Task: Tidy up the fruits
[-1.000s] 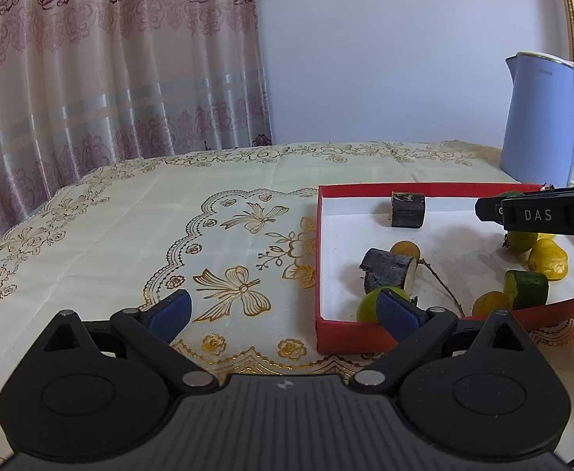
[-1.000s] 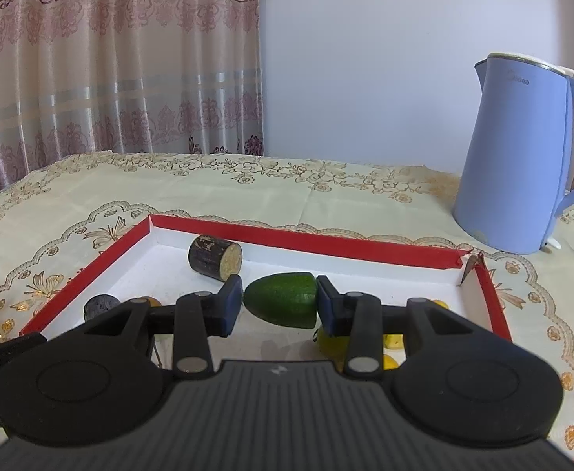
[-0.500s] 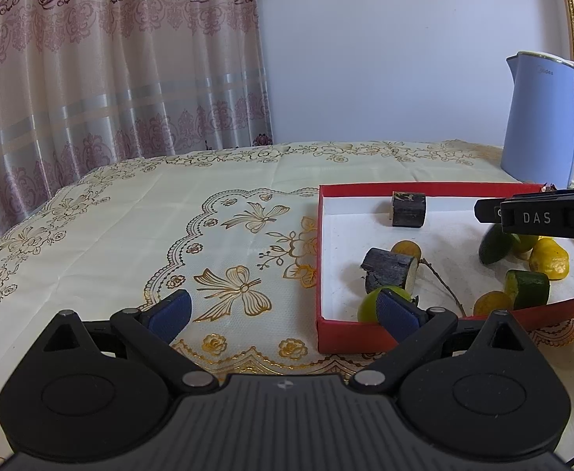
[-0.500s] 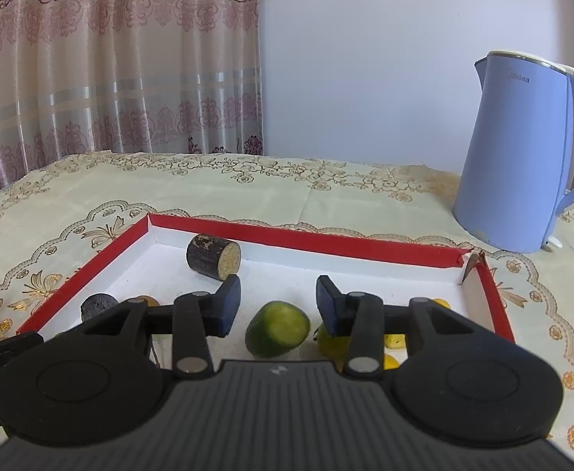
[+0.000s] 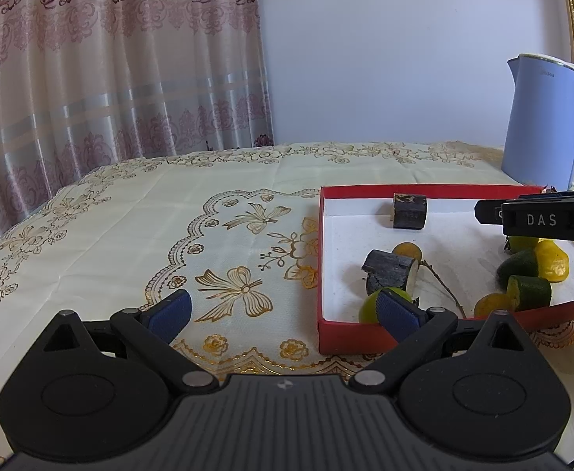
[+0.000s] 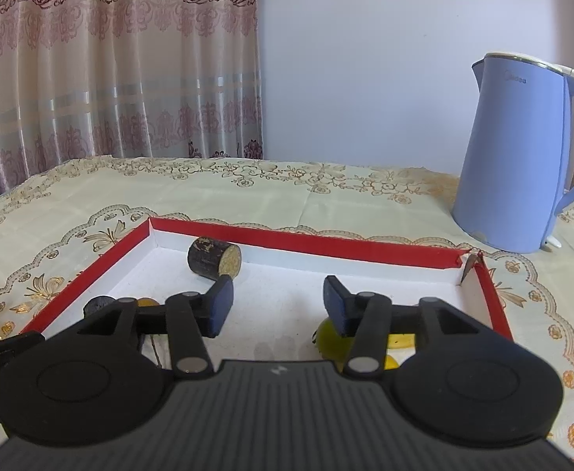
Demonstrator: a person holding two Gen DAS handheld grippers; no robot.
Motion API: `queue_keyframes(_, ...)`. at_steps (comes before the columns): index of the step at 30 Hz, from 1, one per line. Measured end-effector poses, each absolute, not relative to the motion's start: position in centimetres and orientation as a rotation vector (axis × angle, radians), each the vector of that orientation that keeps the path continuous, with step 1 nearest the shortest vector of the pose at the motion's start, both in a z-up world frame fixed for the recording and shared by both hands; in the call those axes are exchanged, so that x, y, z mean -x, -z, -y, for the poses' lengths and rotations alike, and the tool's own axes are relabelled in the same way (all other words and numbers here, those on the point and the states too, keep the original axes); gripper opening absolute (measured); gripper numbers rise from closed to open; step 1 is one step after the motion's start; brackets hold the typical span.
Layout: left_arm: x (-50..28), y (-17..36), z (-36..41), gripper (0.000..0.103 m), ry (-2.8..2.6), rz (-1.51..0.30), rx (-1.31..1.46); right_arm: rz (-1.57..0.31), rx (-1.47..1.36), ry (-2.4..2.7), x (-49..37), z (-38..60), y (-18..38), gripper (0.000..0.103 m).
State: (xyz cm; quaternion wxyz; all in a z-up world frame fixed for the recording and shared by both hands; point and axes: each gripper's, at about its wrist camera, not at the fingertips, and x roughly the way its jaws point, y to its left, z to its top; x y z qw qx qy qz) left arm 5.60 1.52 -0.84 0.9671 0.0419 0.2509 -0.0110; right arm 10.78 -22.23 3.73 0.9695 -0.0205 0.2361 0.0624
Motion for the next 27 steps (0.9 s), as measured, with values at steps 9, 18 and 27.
queue_keyframes(9, -5.6, 0.8, -1.7, 0.101, 0.012, -0.508, -0.079, -0.444, 0.070, -0.135, -8.9, 22.2, -4.7, 0.065)
queue_keyframes(18, -5.6, 0.7, -1.6, 0.101, 0.002, -0.505, -0.067, -0.377, 0.119, -0.155, -3.1, 23.1, -6.5, 0.103)
queue_keyframes(27, -5.3, 0.7, -0.8, 0.101, -0.002, -0.487, -0.108, -0.438, 0.075, -0.103, 2.4, 24.6, -4.8, 0.103)
